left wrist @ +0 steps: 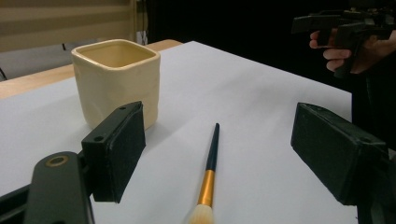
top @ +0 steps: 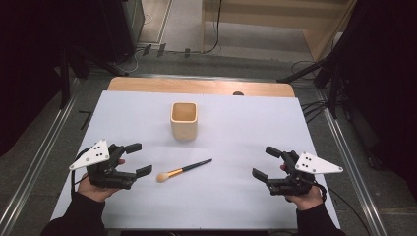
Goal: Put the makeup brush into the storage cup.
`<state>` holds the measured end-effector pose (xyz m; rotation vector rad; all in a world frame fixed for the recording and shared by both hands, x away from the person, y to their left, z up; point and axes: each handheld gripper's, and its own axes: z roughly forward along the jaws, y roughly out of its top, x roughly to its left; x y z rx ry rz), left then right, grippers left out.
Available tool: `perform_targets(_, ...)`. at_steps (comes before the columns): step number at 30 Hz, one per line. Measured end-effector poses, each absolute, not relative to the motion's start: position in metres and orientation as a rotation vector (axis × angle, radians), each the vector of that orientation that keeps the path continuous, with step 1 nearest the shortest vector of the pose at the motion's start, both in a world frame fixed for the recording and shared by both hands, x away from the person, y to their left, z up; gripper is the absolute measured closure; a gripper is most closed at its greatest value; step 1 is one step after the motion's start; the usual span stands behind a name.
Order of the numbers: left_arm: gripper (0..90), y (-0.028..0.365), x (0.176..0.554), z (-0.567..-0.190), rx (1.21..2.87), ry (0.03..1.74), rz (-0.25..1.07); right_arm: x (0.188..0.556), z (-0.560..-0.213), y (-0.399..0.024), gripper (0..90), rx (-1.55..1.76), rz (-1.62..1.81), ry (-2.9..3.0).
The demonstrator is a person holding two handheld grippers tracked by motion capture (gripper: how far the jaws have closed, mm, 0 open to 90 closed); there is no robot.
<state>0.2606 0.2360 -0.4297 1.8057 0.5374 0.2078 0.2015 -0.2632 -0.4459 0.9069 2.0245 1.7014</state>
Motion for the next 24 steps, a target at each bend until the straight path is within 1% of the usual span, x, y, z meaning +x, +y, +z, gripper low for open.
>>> perform_targets(15, 19.3, 0.213, 0.272, -0.432, 1.846, 0.495, 0.179, 0.201, -0.445, -0.263, 14.5, 0.898, 1.705, 2.026)
perform_targets(24, 19.4, 0.205, 0.279, -0.433, 1.84, 0.487, 0.174, 0.201, -0.445, -0.262, 14.5, 0.895, 1.702, 2.032)
